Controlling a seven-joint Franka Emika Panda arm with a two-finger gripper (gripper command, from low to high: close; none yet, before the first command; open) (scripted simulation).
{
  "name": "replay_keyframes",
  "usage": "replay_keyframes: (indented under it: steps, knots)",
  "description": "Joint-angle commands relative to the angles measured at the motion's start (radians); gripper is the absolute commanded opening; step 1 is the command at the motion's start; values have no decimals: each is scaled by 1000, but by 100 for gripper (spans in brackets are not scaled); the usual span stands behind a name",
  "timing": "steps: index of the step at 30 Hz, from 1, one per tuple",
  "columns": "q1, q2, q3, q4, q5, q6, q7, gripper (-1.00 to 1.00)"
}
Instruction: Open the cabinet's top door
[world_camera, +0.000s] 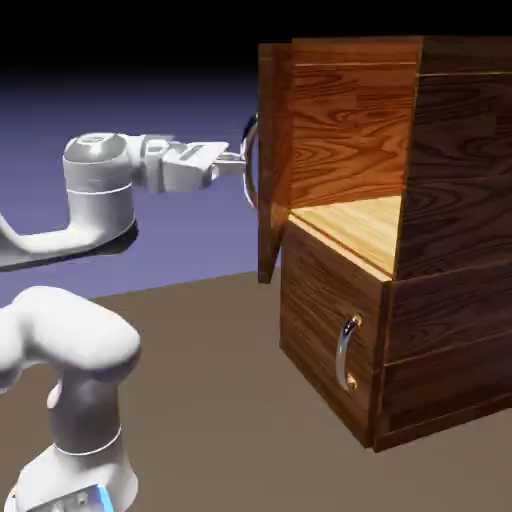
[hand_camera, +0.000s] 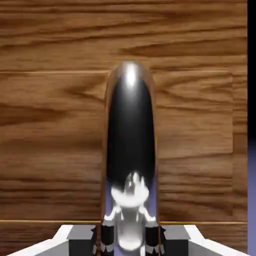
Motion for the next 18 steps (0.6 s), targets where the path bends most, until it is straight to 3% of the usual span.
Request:
replay_keyframes:
  steps: [1, 10, 18]
  knots:
    - [1, 7, 36, 6, 34, -30, 3, -100]
    - [-47, 135, 363, 131, 321, -303, 46, -100]
    - [-225, 310, 652, 361, 532, -571, 96, -100]
